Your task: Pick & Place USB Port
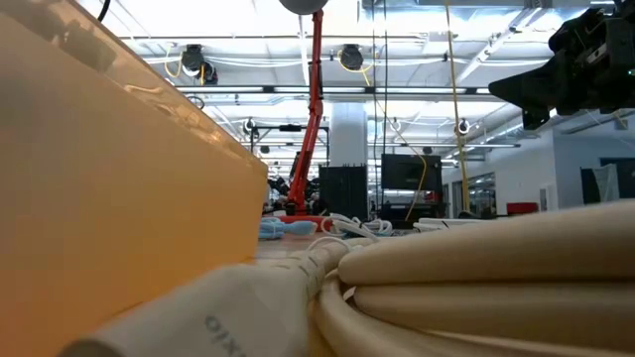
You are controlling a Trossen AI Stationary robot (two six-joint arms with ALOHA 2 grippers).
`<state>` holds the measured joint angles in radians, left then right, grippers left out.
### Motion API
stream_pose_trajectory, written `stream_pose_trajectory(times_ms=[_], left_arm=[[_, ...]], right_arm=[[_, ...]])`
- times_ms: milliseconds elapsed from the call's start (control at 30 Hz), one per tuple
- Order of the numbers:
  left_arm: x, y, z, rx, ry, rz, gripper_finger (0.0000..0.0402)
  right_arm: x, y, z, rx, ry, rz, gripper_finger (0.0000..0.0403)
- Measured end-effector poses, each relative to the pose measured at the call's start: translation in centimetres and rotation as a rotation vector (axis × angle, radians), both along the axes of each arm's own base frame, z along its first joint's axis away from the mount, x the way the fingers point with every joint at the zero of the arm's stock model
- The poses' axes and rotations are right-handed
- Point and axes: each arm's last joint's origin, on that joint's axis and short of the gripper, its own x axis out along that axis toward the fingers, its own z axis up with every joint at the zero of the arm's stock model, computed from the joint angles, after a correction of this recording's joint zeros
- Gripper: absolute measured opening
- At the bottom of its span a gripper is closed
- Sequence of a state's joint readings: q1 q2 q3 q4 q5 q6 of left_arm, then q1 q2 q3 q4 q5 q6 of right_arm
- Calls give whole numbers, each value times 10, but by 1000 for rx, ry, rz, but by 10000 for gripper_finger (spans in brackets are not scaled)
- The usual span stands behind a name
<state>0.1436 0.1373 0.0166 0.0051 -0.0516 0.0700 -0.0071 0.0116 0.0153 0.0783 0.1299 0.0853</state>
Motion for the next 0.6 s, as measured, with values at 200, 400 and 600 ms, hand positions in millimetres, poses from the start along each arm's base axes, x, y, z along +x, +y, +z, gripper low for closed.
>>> stream_pose_trajectory(times_ms=[200, 400, 600], left_arm=[[0, 1, 2, 49, -16, 15, 19], [-1, 1, 30, -371, -402, 17, 19], [-13, 1, 61, -768, -817, -103, 19]], right_arm=[[0, 0, 0, 0, 0, 0, 0], [0, 0, 0, 0, 0, 0, 0], [0, 0, 0, 0, 0, 0, 0]])
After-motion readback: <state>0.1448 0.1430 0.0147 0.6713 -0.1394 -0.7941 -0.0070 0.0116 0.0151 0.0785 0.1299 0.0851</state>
